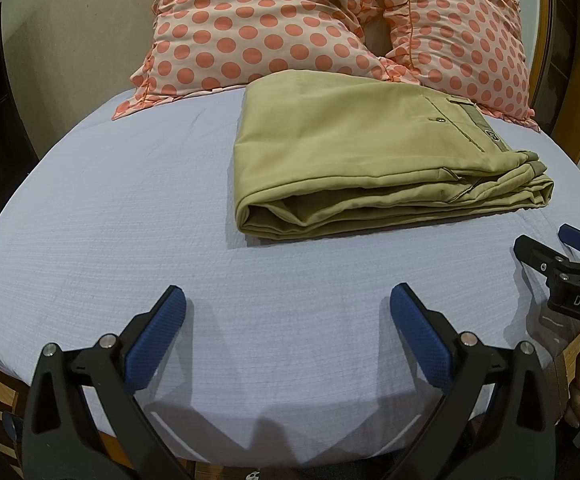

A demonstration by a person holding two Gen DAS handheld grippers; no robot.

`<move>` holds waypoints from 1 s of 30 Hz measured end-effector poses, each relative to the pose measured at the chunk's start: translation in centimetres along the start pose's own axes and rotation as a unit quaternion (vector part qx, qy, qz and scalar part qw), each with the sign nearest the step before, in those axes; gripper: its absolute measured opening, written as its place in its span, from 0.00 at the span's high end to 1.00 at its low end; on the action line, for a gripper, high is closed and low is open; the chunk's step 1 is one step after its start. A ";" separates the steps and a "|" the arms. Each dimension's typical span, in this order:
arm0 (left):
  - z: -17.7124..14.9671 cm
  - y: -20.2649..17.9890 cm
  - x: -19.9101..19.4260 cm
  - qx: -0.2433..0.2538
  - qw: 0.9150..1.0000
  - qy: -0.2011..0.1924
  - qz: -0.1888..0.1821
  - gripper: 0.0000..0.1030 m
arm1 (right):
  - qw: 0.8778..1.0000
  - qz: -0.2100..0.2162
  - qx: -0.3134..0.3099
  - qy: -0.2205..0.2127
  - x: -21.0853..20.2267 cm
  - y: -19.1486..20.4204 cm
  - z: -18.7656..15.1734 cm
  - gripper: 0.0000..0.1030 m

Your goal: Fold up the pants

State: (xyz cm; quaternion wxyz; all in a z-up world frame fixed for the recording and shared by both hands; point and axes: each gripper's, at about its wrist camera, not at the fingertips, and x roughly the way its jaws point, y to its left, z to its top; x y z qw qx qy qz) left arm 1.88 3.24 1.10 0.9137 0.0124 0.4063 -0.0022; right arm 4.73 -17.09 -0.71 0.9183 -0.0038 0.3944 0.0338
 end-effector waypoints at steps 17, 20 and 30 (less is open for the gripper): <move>-0.1 0.0 0.0 0.000 1.000 0.000 0.000 0.02 | 1.000 0.000 0.000 0.000 0.0 0.0 0.0 0.01; 0.0 0.0 0.0 0.000 1.000 0.001 0.000 0.02 | 1.000 0.000 0.000 0.000 0.0 0.0 0.0 0.01; 0.1 0.0 0.2 -0.001 1.000 0.010 -0.001 0.02 | 1.000 0.000 0.000 -0.001 0.0 0.0 0.0 0.01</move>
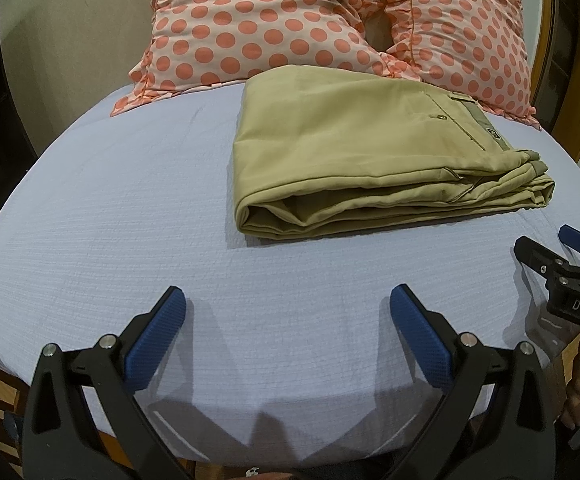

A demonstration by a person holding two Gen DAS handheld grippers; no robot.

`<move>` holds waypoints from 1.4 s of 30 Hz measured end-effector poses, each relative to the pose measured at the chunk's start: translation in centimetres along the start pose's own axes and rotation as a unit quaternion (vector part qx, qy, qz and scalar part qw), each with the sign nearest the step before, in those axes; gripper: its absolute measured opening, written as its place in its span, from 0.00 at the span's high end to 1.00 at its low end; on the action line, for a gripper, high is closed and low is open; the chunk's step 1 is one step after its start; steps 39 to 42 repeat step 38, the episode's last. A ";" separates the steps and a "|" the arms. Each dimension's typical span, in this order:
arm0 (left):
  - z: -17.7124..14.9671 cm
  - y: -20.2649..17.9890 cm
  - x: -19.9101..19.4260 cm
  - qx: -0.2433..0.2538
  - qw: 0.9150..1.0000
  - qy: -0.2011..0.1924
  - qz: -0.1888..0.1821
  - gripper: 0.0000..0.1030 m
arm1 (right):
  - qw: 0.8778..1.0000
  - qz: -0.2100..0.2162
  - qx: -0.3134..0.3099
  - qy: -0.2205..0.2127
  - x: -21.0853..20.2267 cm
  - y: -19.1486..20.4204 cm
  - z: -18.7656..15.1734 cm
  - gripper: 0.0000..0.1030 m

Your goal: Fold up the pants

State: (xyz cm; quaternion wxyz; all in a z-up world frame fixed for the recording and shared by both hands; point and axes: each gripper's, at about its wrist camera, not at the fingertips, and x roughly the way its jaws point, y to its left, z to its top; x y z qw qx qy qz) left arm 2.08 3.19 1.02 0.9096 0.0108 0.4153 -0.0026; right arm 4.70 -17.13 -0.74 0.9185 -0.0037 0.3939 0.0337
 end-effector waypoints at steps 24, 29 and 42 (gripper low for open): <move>0.2 0.2 0.1 -0.001 1.000 0.004 0.000 0.02 | 1.000 0.000 0.000 -0.001 0.0 0.0 0.0 0.01; 0.1 0.2 0.3 -0.002 1.000 0.006 0.001 0.02 | 1.000 0.000 0.000 -0.001 0.0 -0.1 0.0 0.01; 0.3 0.3 0.3 -0.001 1.000 0.010 0.000 0.02 | 1.000 0.000 0.000 -0.001 0.1 0.0 0.0 0.01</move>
